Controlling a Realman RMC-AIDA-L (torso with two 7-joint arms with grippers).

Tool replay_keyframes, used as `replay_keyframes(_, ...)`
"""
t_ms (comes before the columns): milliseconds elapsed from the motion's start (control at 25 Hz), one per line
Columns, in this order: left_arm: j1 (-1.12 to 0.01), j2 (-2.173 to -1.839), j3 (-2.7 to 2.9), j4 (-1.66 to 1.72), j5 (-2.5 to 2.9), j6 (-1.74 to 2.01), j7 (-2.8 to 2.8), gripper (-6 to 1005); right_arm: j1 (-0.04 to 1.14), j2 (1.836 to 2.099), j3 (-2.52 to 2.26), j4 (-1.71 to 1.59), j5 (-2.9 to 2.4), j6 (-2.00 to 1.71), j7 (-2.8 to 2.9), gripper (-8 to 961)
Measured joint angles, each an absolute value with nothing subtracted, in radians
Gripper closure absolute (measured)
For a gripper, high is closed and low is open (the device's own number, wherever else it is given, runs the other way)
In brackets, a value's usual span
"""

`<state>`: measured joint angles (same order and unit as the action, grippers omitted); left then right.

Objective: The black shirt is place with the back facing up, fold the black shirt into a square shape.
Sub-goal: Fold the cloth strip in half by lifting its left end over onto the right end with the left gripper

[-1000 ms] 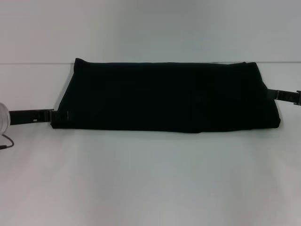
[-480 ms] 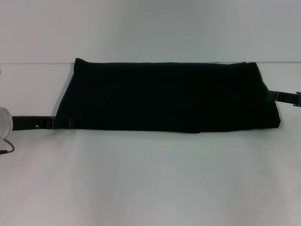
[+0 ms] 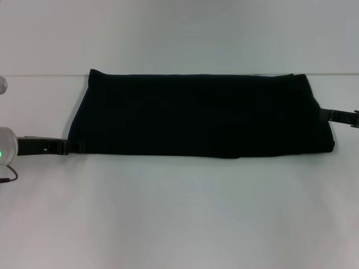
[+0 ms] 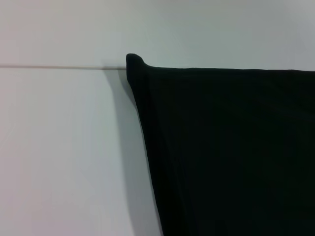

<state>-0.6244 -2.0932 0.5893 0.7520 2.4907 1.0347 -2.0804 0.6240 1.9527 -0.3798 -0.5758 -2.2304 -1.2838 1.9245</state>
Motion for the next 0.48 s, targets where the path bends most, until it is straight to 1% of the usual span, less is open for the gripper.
replay_keyframes(40, -0.624, -2.094, 0.592, 0.754, 2.491, 1.035, -2.080, 308, 0.623, 1.953, -0.380, -0.577, -2.230, -1.284, 1.925, 361)
replay_keyframes(160, -0.624, -2.094, 0.593, 0.755, 2.499, 1.034, -2.080, 409, 0.622, 1.953, -0.384, -0.579, -2.234, -1.284, 1.927, 366)
replay_keyframes(280, -0.627, -2.094, 0.594, 0.755, 2.510, 1.033, -2.080, 509, 0.620, 1.946, -0.387, -0.576, -2.248, -1.284, 1.930, 370)
replay_keyframes(480, -0.628, -2.094, 0.594, 0.756, 2.511, 1.032, -2.080, 749, 0.615, 1.936, -0.388, -0.579, -2.300, -1.275, 1.973, 377)
